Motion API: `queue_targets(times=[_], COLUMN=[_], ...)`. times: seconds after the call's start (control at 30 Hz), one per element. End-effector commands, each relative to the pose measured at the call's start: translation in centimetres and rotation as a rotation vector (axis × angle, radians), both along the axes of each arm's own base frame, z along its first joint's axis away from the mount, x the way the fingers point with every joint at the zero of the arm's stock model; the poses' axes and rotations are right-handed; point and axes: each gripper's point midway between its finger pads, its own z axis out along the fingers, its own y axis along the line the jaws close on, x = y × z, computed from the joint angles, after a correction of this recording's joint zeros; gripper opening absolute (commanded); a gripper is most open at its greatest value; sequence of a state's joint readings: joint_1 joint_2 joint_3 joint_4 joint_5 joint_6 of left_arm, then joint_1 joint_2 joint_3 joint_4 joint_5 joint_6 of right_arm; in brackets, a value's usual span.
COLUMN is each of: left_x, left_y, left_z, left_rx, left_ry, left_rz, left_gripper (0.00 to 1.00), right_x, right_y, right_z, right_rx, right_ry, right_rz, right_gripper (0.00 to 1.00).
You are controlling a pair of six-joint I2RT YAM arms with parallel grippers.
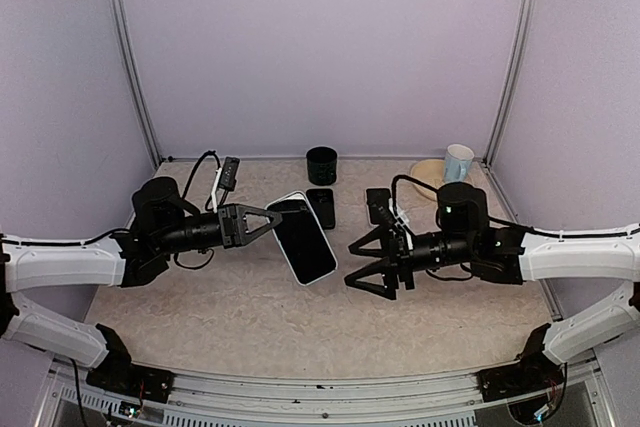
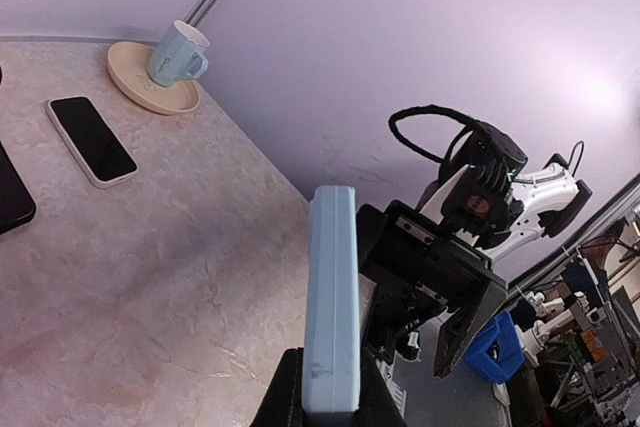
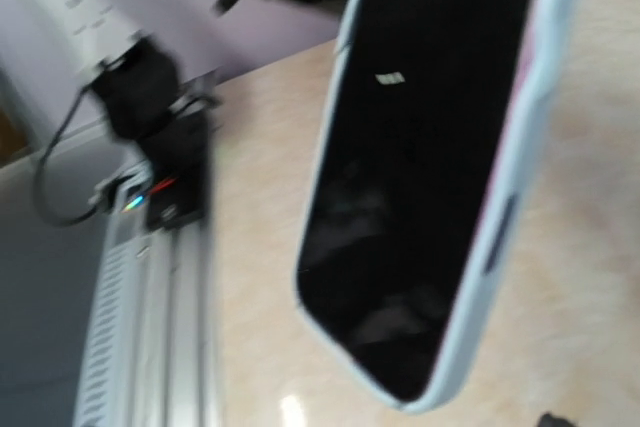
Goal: Put the phone into the phone case
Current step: Pass from the left arm to the right
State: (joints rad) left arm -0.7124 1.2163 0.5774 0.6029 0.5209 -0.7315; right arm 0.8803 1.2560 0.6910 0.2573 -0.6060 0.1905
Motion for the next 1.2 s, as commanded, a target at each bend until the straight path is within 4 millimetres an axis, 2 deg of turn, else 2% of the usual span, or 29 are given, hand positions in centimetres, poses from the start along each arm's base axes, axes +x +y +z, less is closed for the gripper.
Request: queue_targets(times=[0.0,0.17,0.3,0.43,0.63,0.77,0.8,0.97,1.0,1.1,1.17], left_x=[-1.7,-2.1,-2.1,-2.0,-2.0,-1.9,-1.9,-1.8,-1.8,-1.7,-1.6], left_y=[-0.4,-0.8,-0.9,-0.8,-0.8,-0.8,-0.8,-0.8,-0.7,-0.5,-0.3], left_z=[4.4,3.9,3.4,3.3,3.4,3.2,3.1,3.3,3.3,3.3,3.5], left_rx=[-0.072,-0.045,-0.028,-0.018,-0.019,-0.018,-0.016,-0.019,-0.019,-0.018,-0.019], left_ry=[-0.118,-0.112,-0.113,-0.115,-0.122,-0.12,-0.117,-0.117,-0.116,-0.119,-0.125], left_rz=[-0.11,-0.155,-0.16,-0.15,-0.148,-0.149,-0.149,-0.14,-0.134,-0.12,-0.102], left_gripper=[0.0,0.0,0.0,0.0,0.0,0.0,0.0,0.0,0.03,0.34,0.45], right_x=[-1.7,-1.3,-0.9,-1.0,-1.0,-0.8,-0.8,-0.3,-0.3,0.1,0.6], right_y=[0.8,2.3,3.3,3.9,4.2,4.5,4.6,4.6,4.6,4.6,4.4], right_z=[-0.9,-1.7,-1.6,-1.5,-2.4,-3.0,-3.0,-2.8,-2.6,-1.7,-1.1], right_rx=[-0.019,-0.051,-0.05,-0.045,-0.068,-0.083,-0.083,-0.083,-0.077,-0.057,-0.039], right_ry=[0.089,0.197,0.245,0.268,0.303,0.315,0.315,0.279,0.268,0.236,0.225], right_rz=[0.148,0.209,0.238,0.276,0.3,0.304,0.304,0.282,0.28,0.256,0.234], right_gripper=[0.91,0.85,0.77,0.61,0.3,0.03,0.0,0.0,0.0,0.0,0.0])
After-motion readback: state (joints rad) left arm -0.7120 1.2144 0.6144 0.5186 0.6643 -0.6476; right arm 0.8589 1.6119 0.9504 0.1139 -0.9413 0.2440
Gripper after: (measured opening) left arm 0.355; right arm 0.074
